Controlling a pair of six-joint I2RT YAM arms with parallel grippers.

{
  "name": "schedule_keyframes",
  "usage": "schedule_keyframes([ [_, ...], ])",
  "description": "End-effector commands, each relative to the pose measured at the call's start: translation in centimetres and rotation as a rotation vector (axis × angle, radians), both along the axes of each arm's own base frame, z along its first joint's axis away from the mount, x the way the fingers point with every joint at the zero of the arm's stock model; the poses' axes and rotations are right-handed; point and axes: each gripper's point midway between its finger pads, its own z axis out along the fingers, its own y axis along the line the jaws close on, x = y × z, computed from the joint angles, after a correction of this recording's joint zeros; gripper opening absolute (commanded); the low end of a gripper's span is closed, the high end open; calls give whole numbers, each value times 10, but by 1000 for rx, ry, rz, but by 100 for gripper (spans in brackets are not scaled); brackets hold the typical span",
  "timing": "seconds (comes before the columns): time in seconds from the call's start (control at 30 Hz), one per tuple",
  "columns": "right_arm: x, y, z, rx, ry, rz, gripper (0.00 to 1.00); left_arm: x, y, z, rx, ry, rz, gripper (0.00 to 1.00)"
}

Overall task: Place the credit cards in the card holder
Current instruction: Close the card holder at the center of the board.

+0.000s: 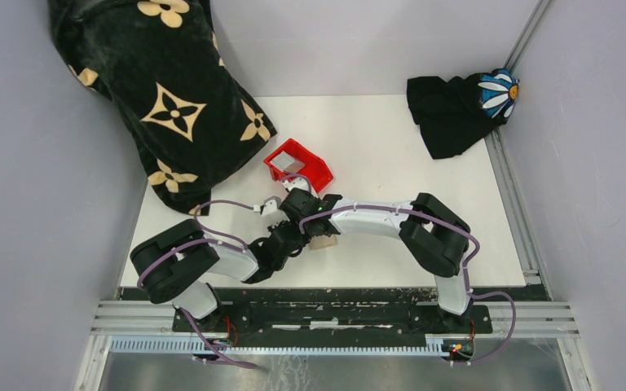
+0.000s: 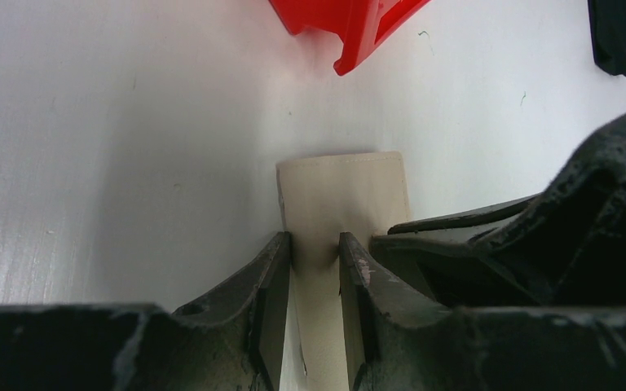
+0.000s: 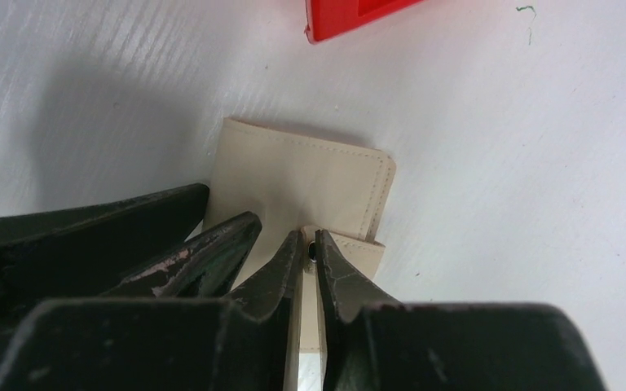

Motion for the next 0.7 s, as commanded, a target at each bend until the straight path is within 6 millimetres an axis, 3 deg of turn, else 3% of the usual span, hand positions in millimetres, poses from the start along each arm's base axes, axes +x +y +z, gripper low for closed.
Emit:
schedule_keyframes([
  [0.0,-16,25,-24,46,42,4,13,-12,3,-16,31,48,-38,35],
  [0.37,-40,14,-37,16,12,-40,13,-15,6,-9,17,30,-44,34],
  [0.67,-46,-5,-44,13,-34,-79,13,-16,6,-7,11,26,-45,34],
])
